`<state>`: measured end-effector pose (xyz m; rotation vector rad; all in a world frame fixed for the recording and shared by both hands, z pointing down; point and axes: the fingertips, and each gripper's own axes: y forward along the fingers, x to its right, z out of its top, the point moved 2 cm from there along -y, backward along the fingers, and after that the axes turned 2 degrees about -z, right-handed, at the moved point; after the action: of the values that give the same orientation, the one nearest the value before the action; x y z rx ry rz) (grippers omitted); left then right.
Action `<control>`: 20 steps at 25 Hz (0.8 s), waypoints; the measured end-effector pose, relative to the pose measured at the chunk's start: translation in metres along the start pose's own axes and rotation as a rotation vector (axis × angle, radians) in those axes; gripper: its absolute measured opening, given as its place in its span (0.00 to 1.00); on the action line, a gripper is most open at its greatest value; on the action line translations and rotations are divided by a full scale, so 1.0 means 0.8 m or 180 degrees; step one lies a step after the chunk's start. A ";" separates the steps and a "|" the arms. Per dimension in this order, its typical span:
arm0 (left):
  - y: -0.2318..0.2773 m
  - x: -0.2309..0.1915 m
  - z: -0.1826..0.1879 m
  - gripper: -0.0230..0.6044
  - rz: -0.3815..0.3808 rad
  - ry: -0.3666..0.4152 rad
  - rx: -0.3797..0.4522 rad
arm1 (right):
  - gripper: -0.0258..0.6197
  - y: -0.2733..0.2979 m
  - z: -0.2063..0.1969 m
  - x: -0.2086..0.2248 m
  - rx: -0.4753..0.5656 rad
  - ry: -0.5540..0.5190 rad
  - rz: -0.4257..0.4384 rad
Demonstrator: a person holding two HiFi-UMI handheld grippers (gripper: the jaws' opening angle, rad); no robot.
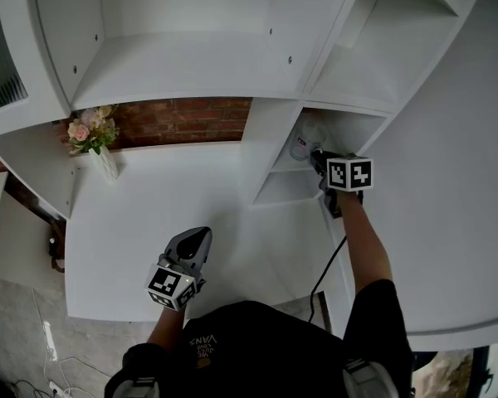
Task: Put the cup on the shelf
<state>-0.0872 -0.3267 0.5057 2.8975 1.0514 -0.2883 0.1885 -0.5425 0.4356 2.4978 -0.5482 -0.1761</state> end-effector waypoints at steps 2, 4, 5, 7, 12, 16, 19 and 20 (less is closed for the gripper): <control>0.003 -0.002 0.000 0.05 -0.0002 0.0006 0.0011 | 0.09 0.005 0.002 0.003 0.0033 0.0020 -0.0040; 0.004 -0.005 0.000 0.05 0.0007 0.0002 0.0014 | 0.09 0.009 0.005 0.005 0.0077 0.0032 -0.0093; 0.003 -0.007 0.000 0.05 0.0017 -0.0002 0.0016 | 0.09 0.011 0.007 0.006 0.0094 0.0040 -0.0119; 0.003 -0.011 0.002 0.05 0.0036 -0.0007 0.0026 | 0.10 0.016 0.010 0.008 0.0122 0.0064 -0.0170; -0.001 -0.021 0.000 0.05 0.0086 -0.0034 0.0015 | 0.13 0.025 0.015 0.019 0.0189 0.0121 -0.0353; -0.003 -0.024 0.001 0.05 0.0097 -0.0045 0.0025 | 0.17 0.031 0.020 0.031 0.0197 0.0134 -0.0497; -0.003 -0.025 0.000 0.05 0.0093 -0.0053 0.0021 | 0.19 0.035 0.023 0.038 0.0176 0.0135 -0.0576; -0.003 -0.025 0.000 0.05 0.0088 -0.0054 0.0020 | 0.19 0.036 0.024 0.039 0.0167 0.0130 -0.0589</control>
<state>-0.1035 -0.3374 0.5093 2.9073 1.0092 -0.3147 0.2019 -0.5869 0.4353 2.5962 -0.3083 -0.1832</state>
